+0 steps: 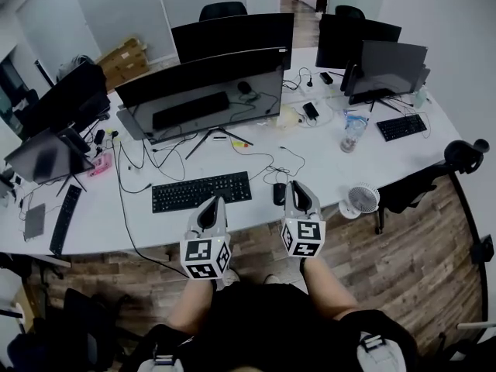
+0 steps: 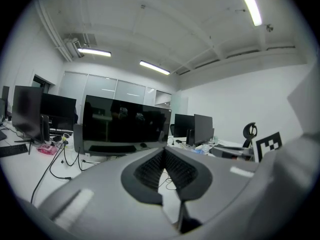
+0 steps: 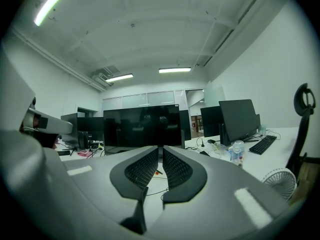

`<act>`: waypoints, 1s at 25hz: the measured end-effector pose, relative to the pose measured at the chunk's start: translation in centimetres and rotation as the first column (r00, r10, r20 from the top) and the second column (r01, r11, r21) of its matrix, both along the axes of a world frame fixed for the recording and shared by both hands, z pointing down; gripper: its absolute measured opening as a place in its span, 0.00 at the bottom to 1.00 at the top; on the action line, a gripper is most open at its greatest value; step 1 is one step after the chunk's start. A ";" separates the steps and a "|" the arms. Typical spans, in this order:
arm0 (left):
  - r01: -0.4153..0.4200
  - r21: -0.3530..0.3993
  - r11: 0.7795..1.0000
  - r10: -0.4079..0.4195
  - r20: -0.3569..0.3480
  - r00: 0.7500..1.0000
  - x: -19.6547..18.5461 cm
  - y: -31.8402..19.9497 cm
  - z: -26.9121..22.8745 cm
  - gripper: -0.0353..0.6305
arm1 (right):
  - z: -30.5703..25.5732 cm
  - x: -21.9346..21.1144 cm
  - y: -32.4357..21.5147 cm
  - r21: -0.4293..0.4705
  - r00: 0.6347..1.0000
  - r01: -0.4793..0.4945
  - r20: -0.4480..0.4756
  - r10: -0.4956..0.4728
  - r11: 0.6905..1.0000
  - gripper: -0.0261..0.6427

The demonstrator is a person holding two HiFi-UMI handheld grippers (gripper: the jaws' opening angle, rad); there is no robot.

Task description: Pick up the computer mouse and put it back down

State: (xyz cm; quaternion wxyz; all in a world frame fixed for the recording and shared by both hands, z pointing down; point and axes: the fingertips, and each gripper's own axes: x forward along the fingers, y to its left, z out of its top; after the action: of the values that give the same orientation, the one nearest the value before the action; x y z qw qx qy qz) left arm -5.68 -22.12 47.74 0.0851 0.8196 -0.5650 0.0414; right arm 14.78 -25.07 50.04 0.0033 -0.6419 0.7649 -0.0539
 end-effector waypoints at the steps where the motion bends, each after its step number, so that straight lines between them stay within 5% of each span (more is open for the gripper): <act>1: 0.004 0.000 1.000 -0.004 -0.002 1.000 -0.4 -0.6 0.0 0.13 | 0.3 -0.1 -0.7 -0.003 1.000 -0.011 0.000 0.011 1.000 0.04; 10: 0.042 -0.017 0.999 -0.043 -0.042 0.998 -3.2 -4.8 0.2 0.13 | 6.8 -0.9 -7.4 -0.135 0.998 -0.040 -0.050 0.034 0.990 0.33; 18: 0.069 -0.038 0.997 -0.070 -0.038 0.997 -4.6 -6.3 1.1 0.14 | 14.8 -0.2 -9.8 -0.301 0.995 -0.083 -0.082 0.062 0.950 0.39; 25: 0.095 -0.050 0.994 -0.096 -0.019 0.995 -6.0 -6.5 1.4 0.13 | 19.7 0.2 -10.6 -0.347 0.992 -0.119 -0.091 0.093 0.930 0.40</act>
State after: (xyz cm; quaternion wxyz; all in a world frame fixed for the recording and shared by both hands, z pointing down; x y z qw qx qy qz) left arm -11.71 -28.65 49.18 0.1129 0.7897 -0.6015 0.0424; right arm 14.95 -35.69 69.74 -0.1363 -0.6740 0.7068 -0.1660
